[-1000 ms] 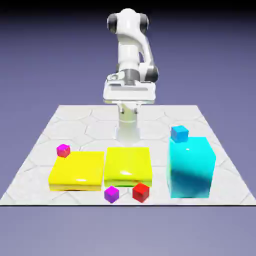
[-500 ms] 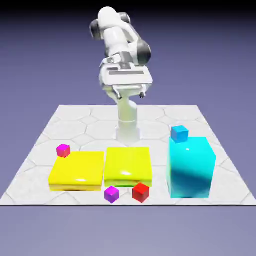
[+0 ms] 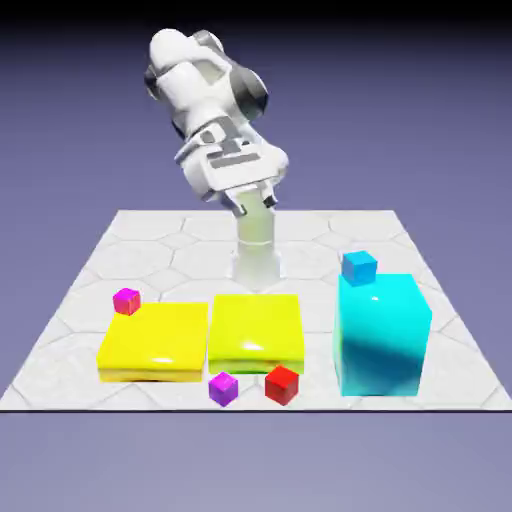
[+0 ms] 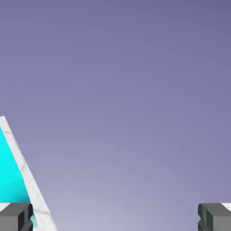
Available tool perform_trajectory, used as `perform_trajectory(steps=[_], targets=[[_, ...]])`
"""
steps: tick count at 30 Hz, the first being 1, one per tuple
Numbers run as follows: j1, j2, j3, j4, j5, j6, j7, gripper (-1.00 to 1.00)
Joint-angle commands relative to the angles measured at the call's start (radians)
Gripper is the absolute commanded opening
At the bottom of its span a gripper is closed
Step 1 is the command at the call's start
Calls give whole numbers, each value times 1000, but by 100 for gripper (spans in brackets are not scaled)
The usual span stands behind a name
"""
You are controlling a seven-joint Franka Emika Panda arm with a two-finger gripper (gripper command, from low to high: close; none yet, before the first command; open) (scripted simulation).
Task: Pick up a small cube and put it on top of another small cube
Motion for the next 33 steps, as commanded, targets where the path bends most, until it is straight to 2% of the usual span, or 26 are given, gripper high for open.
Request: perform_trajectory(steps=[1,33], targets=[[36,-5,-36,16,-1,-19,-36,0],[1196,-154,-1193,541,-25,-629,-1170,0]])
